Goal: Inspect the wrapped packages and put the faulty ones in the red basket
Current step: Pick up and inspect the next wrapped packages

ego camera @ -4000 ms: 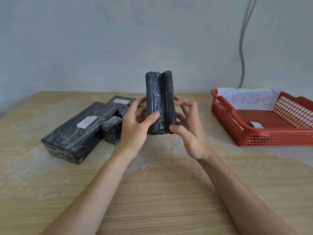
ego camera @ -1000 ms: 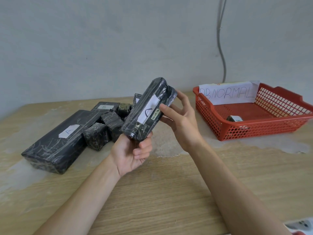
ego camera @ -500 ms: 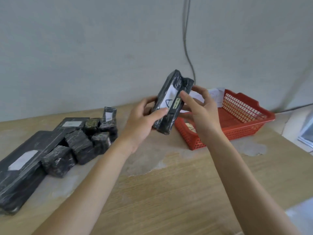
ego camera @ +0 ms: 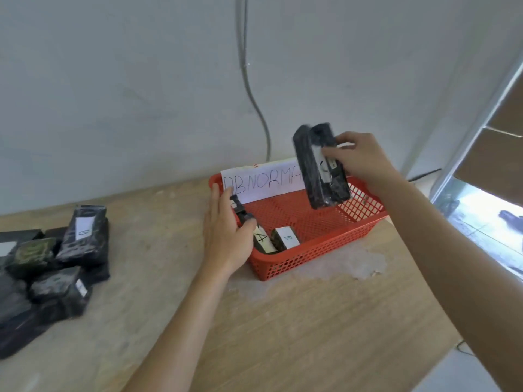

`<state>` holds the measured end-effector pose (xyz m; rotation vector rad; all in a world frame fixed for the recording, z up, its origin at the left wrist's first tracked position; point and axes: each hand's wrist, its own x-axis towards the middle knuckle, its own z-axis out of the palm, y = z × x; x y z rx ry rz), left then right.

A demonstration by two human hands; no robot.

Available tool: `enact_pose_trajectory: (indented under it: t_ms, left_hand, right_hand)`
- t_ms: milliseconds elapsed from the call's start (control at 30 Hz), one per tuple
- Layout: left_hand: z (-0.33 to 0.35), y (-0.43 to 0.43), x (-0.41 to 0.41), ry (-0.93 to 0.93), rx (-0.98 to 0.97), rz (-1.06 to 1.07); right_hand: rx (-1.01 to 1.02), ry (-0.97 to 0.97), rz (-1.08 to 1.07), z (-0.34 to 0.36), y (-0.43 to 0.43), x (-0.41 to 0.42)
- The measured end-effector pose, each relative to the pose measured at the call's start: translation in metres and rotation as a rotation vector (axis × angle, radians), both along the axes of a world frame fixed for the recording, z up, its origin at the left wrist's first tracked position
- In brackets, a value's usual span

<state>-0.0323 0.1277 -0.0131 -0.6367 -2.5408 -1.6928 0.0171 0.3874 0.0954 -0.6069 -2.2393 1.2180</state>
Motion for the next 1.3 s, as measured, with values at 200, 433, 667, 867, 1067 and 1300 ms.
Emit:
enact_pose_trajectory:
  t_ms: [200, 433, 667, 867, 1067, 1300]
  left_hand:
    - [-0.017, 0.005, -0.002, -0.043, 0.159, -0.027]
    - [-0.010, 0.000, 0.000, 0.025, -0.009, 0.041]
    - [0.054, 0.004, 0.028, 0.299, -0.604, -0.387]
    - [0.044, 0.020, 0.043, 0.384, -0.976, -0.568]
    - [0.035, 0.022, 0.046, 0.506, -0.897, -0.493]
    - [0.034, 0.022, 0.045, 0.495, -0.964, -0.481]
  right_hand:
    - [0.530, -0.650, 0.457, -0.031, 0.018, -0.042]
    - [0.607, -0.621, 0.490, -0.045, 0.009, -0.046]
    - [0.685, -0.797, 0.576, -0.037, 0.026, -0.025]
    - [0.570, -0.851, 0.762, -0.028, 0.036, -0.004]
    - [0.528, -0.776, 0.862, -0.046, 0.037, 0.000]
    - [0.610, -0.844, 0.874, -0.037, 0.021, -0.008]
